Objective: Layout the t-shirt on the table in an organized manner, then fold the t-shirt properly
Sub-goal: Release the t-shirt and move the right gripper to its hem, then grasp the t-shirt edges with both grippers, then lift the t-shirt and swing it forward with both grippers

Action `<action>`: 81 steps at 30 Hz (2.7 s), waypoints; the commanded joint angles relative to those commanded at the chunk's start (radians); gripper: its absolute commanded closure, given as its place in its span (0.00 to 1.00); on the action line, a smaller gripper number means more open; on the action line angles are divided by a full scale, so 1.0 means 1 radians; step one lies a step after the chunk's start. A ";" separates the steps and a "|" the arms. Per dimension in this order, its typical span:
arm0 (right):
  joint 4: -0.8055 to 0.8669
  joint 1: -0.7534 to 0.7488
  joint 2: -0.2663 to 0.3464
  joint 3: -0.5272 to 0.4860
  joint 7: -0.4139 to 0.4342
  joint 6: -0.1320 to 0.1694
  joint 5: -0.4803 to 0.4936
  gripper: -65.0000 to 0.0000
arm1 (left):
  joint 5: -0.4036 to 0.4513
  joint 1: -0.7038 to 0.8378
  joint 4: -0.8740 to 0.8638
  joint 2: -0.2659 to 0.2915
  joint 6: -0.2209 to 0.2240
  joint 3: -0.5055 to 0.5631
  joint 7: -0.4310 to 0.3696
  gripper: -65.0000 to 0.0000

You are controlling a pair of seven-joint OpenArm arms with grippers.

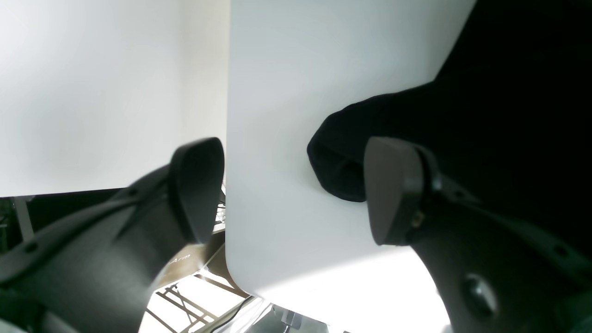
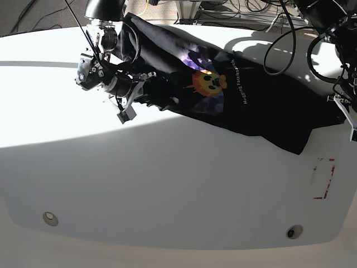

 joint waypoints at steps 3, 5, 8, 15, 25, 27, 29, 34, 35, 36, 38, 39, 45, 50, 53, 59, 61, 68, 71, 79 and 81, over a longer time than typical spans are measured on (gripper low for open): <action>0.006 0.000 0.002 0.000 0.000 0.000 0.000 0.98 | 0.000 -0.003 -0.008 0.003 0.000 0.032 0.000 0.33; 0.018 0.000 0.003 0.002 0.000 0.000 0.000 0.99 | 0.000 -0.014 -0.028 0.014 0.000 0.049 0.000 0.33; 0.044 -0.006 0.005 0.000 0.000 0.000 0.000 1.00 | 0.002 -0.063 -0.086 0.026 0.000 0.060 0.000 0.33; 0.074 -0.008 0.006 0.000 -0.002 0.000 0.000 1.00 | -0.006 -0.201 -0.316 0.031 0.000 0.063 -0.015 0.33; 0.078 -0.008 0.006 0.000 -0.002 0.000 0.000 1.00 | 0.002 -0.318 -0.594 0.064 0.000 0.063 -0.189 0.32; 0.080 -0.008 0.006 0.000 -0.002 0.000 0.000 1.00 | 0.002 -0.333 -0.647 0.064 0.000 0.063 -0.215 0.32; 0.086 -0.008 0.006 0.000 -0.002 0.000 0.000 1.00 | -0.002 -0.348 -0.695 0.066 0.000 0.063 -0.239 0.32; 0.124 -0.009 0.006 0.000 -0.002 0.000 0.000 1.00 | -0.002 -0.387 -0.819 0.066 0.000 0.063 -0.305 0.32; 0.130 -0.009 0.006 0.000 -0.002 0.000 0.000 1.00 | -0.002 -0.393 -0.844 0.066 0.000 0.063 -0.319 0.32; 0.135 -0.009 0.006 -0.002 -0.002 0.000 0.000 1.00 | 0.000 -0.399 -0.865 0.066 0.000 0.063 -0.336 0.32; 0.138 -0.009 0.006 -0.002 -0.002 0.000 0.000 1.00 | 0.000 -0.410 -0.904 0.066 0.000 0.063 -0.362 0.32; 0.141 -0.009 0.006 -0.002 -0.002 0.000 0.000 1.00 | 0.000 -0.413 -0.925 0.066 0.000 0.063 -0.371 0.32; 0.143 -0.009 0.006 -0.002 -0.002 0.000 0.000 1.00 | -0.005 -0.442 -1.026 0.063 0.000 0.130 -0.400 0.33; 0.143 -0.009 0.006 0.000 -0.002 0.000 0.000 1.00 | -0.005 -0.439 -1.033 0.064 0.000 0.164 -0.400 0.39; 0.143 -0.009 0.006 0.002 -0.002 0.000 0.000 1.00 | -0.005 -0.437 -1.033 0.064 0.000 0.170 -0.400 0.55; 0.186 -0.009 0.006 0.002 -0.003 0.000 0.000 1.00 | -0.002 -0.437 -1.030 0.064 0.000 0.170 -0.394 0.98; 0.216 -0.009 0.006 0.003 -0.005 0.000 0.000 1.00 | -0.002 -0.437 -1.028 0.064 0.000 0.170 -0.384 1.00; 0.313 0.000 0.077 0.002 -0.006 0.000 0.000 1.00 | -0.008 -0.434 -0.830 0.063 0.000 0.169 -0.281 1.00; 0.315 0.044 0.106 0.005 -0.006 0.000 0.000 1.00 | -0.008 -0.413 -0.694 0.066 0.000 0.169 -0.209 1.00; 0.193 0.292 0.219 -0.003 -0.006 0.000 0.000 1.00 | -0.008 -0.522 -0.324 0.150 0.000 0.173 0.012 1.00; 0.161 0.359 0.242 -0.005 -0.006 0.000 0.000 1.00 | -0.008 -0.571 -0.267 0.166 0.000 0.187 0.052 1.00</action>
